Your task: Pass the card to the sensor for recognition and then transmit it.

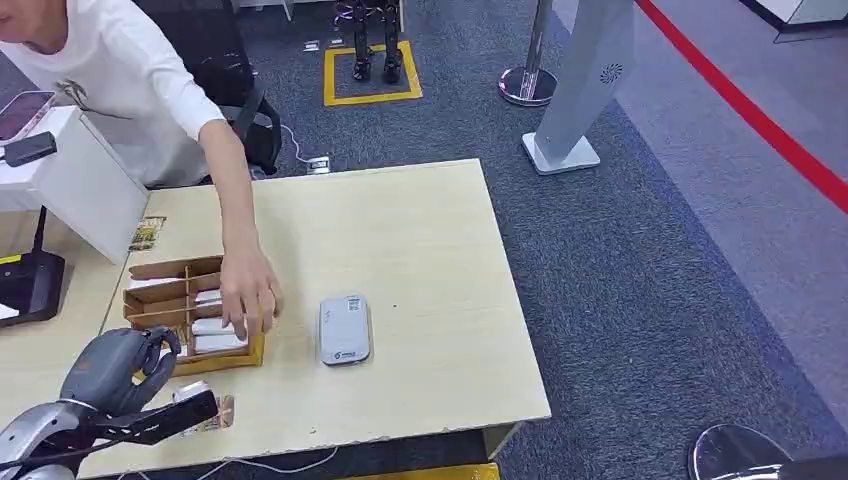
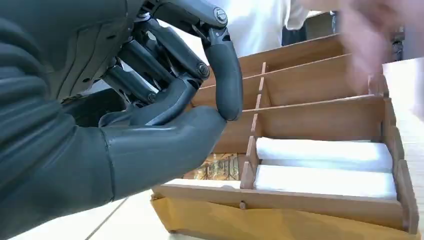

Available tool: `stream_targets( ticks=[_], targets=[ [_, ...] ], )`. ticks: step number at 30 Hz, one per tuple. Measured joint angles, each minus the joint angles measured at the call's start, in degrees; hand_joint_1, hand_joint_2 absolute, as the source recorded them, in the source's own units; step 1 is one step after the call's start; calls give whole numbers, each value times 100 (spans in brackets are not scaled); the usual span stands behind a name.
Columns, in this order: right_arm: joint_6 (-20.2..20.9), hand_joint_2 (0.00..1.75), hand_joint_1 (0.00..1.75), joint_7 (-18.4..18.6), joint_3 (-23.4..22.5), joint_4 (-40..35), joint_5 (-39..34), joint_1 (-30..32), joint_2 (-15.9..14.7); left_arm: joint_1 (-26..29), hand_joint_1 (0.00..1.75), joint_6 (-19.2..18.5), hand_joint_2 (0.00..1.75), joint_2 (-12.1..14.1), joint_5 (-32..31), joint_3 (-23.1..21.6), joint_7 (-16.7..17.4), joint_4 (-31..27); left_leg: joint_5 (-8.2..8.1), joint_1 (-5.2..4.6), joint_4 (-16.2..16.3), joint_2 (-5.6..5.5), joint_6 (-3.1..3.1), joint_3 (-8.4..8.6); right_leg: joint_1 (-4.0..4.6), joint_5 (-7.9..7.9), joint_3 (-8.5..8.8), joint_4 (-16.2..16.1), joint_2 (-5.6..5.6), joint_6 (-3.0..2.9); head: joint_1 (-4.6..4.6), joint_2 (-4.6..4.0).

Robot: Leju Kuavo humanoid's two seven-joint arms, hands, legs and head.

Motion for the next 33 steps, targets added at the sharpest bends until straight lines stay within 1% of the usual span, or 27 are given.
stream_targets(
  ticks=[1,2,4,7,14,33],
  targets=[
    [0,0,0,0,0,0,0,0,0,7,30,22,175,-2,-11,2,-7,-9,0,0,0,0,0,0,0,0,0,0,0,0,-2,0],
    [-4,0,0,0,0,0,0,1,-2,10,0,87,175,-17,-30,4,-13,-13,0,0,0,0,0,0,0,0,0,0,0,0,0,0],
    [-7,0,0,0,0,0,0,2,-2,16,0,208,175,-59,-123,9,-13,-31,0,0,0,0,0,0,0,0,0,0,0,0,0,0],
    [-2,0,0,-9,0,0,0,7,-2,19,0,284,175,-114,-214,9,-7,-35,0,0,0,0,0,0,0,0,0,0,0,0,-2,0],
    [0,0,0,-28,0,0,0,19,-2,92,0,299,175,-208,-221,13,-7,-42,0,0,0,0,0,0,0,0,0,0,0,0,0,0],
    [0,0,0,-72,0,0,0,68,-15,212,0,306,175,-348,-264,114,-4,-131,0,0,0,0,0,0,0,0,0,0,-1,0,-2,0]
  ],
)
